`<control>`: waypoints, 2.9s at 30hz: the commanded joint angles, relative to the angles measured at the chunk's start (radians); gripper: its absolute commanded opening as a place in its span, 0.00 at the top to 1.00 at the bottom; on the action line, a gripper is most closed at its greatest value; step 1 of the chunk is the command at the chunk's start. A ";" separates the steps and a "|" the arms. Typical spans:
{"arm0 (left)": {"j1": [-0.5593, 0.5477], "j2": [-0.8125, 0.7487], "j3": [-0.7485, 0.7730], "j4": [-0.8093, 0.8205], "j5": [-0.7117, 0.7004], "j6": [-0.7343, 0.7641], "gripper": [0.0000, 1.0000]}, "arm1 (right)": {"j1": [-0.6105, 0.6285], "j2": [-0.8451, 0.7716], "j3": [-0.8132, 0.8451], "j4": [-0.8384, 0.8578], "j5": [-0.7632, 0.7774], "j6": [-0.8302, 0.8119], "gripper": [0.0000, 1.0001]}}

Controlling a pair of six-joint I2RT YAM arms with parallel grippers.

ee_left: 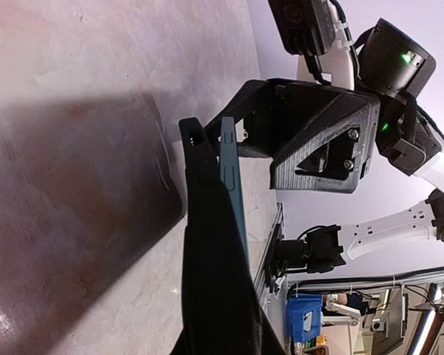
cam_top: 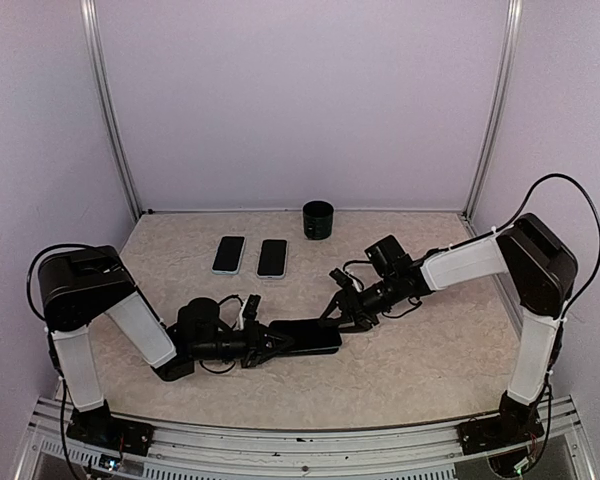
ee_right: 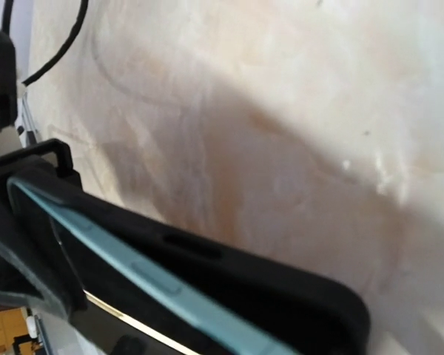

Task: Put the phone into the phone case
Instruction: Pass from the right arm to the left, then press the bottom corners of the phone case.

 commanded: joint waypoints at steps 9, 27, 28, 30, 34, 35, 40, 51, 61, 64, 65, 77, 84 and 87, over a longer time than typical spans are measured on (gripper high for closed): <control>0.008 -0.096 0.013 -0.011 0.020 0.079 0.92 | -0.072 -0.123 -0.082 -0.032 0.052 -0.092 0.33; -0.004 -0.311 0.033 -0.165 0.046 0.343 0.97 | -0.093 -0.481 -0.164 -0.102 0.433 -0.226 0.01; -0.004 -0.317 0.033 -0.166 0.051 0.348 0.97 | -0.094 -0.489 -0.181 -0.075 0.390 -0.223 0.00; -0.004 -0.325 0.032 -0.160 0.061 0.351 0.97 | -0.096 -0.510 -0.213 -0.012 0.300 -0.221 0.01; -0.009 -0.339 0.028 -0.132 0.081 0.359 0.97 | -0.095 -0.536 -0.257 0.098 0.117 -0.222 0.01; -0.009 -0.342 0.027 -0.125 0.087 0.362 0.97 | -0.095 -0.538 -0.267 0.128 0.066 -0.217 0.00; -0.016 -0.353 0.024 -0.064 0.136 0.370 0.98 | -0.093 -0.552 -0.322 0.274 -0.126 -0.174 0.01; -0.037 -0.363 0.018 0.099 0.230 0.343 0.99 | -0.059 -0.535 -0.353 0.416 -0.277 -0.120 0.07; -0.038 -0.335 0.011 0.212 0.257 0.299 1.00 | 0.019 -0.525 -0.342 0.521 -0.369 -0.071 0.12; -0.038 -0.322 0.015 0.224 0.263 0.289 1.00 | 0.034 -0.505 -0.344 0.576 -0.392 -0.036 0.20; -0.038 -0.321 0.017 0.225 0.264 0.287 1.00 | 0.040 -0.498 -0.348 0.608 -0.405 -0.015 0.23; -0.038 -0.326 0.017 0.206 0.257 0.298 1.00 | 0.078 -0.457 -0.326 0.728 -0.440 0.090 0.51; -0.039 -0.326 0.021 0.197 0.255 0.298 1.00 | 0.105 -0.431 -0.308 0.745 -0.444 0.099 0.70; -0.039 -0.330 0.018 0.188 0.253 0.303 1.00 | 0.110 -0.427 -0.298 0.738 -0.442 0.097 0.73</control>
